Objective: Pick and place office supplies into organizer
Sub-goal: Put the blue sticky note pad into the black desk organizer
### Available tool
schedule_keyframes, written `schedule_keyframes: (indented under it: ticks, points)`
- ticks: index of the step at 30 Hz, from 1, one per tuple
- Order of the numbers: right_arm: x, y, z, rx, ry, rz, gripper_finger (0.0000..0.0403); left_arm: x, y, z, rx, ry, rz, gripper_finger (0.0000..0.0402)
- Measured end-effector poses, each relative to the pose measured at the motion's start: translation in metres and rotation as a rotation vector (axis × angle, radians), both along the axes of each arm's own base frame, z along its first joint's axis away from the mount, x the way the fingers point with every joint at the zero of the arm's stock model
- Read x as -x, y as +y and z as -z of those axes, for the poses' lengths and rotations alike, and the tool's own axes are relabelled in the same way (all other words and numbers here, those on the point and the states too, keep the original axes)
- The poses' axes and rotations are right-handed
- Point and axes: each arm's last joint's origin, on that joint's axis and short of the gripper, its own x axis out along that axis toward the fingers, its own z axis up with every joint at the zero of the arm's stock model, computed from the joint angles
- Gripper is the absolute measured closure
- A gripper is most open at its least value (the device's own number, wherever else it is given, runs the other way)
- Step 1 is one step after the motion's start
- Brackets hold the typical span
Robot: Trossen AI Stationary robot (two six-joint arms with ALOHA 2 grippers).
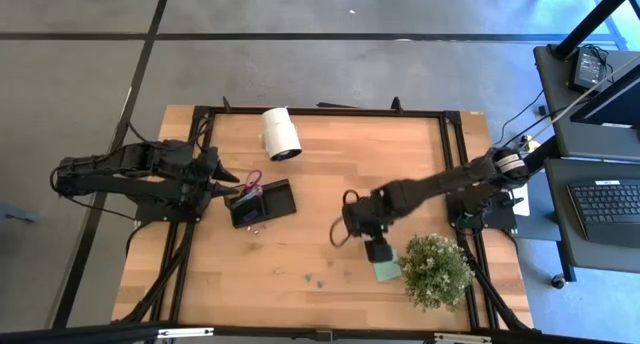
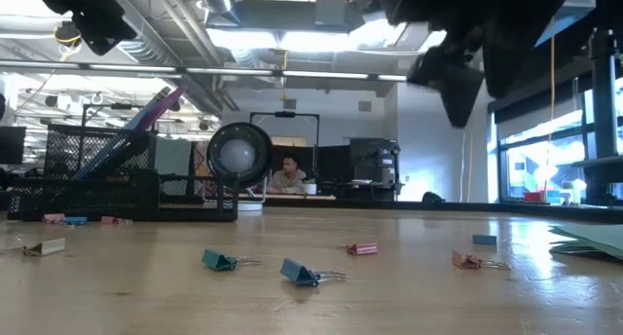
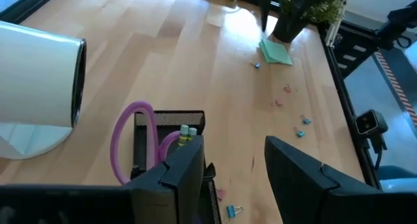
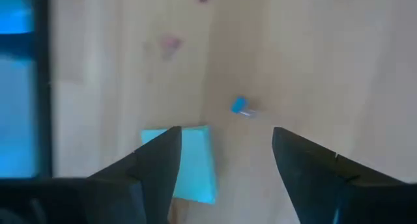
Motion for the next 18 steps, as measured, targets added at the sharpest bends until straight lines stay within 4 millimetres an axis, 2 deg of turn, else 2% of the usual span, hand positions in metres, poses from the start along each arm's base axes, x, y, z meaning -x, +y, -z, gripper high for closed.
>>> schedule_keyframes:
  ticks: [4, 7, 11, 18]
  points:
    - [0.001, -0.036, 0.013, -0.200, 0.014, -0.045, 0.0160, 0.000, 0.001, 0.000, -0.007, -0.002, -0.038, 0.0245]
    - [0.004, -0.052, 0.022, -0.310, 0.010, -0.065, 0.0160, 0.000, 0.002, 0.000, -0.024, -0.001, -0.068, 0.0245]
    - [0.006, -0.053, 0.035, -0.351, -0.006, -0.074, 0.0160, 0.000, 0.003, 0.000, -0.034, -0.001, -0.083, 0.0245]
    - [0.016, -0.045, 0.050, -0.324, 0.032, -0.095, 0.0160, 0.000, 0.003, 0.000, -0.042, -0.001, -0.078, 0.0245]
